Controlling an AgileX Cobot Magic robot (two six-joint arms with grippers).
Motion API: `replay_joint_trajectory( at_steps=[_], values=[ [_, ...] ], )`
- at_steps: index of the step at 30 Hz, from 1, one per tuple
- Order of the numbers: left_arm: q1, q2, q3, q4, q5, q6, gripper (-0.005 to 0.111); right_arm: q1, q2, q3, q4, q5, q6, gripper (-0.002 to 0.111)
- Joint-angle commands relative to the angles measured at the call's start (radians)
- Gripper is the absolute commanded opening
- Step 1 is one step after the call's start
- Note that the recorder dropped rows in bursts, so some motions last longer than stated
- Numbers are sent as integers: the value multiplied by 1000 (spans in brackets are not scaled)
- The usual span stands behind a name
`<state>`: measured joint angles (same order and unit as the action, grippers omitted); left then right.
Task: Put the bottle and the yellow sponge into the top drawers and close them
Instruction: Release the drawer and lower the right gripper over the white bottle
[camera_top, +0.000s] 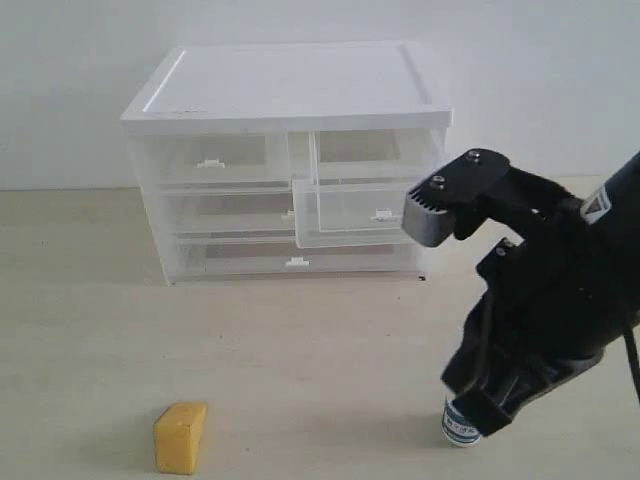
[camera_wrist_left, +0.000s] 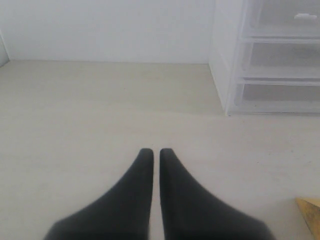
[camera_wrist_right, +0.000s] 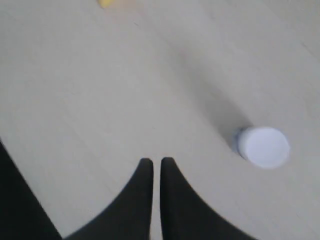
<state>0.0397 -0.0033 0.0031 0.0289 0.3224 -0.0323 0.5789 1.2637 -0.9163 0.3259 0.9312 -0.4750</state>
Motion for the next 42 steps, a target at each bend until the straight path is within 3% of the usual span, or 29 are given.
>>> replay_joint_trajectory(
  at_steps=[1,4,6,8,14,18,22,26,42],
  values=[
    [-3,3,-3,-7,-12,3,4,-11,-6,-39,-317,86,236,7],
    [-3,3,-3,-7,-12,3,4,-11,-6,-37,-369,132,250,34],
    [-3,3,-3,-7,-12,3,4,-11,-6,-37,-367,136,224,61],
    [-3,3,-3,-7,-12,3,4,-11,-4,-37,-365,120,222,76],
    [-3,3,-3,-7,-12,3,4,-19,54,-37,-367,43,241,73],
    [-3,3,-3,-7,-12,3,4,-96,135,-37,-342,-3,233,73],
    [-3,3,-3,-7,-12,3,4,-157,206,-37,-195,-37,127,73],
    [-3,3,-3,-7,-12,3,4,-160,250,-37,-98,-97,76,73],
    [-3,3,-3,-7,-12,3,4,-160,424,-37,-98,-202,80,73]
  ],
)
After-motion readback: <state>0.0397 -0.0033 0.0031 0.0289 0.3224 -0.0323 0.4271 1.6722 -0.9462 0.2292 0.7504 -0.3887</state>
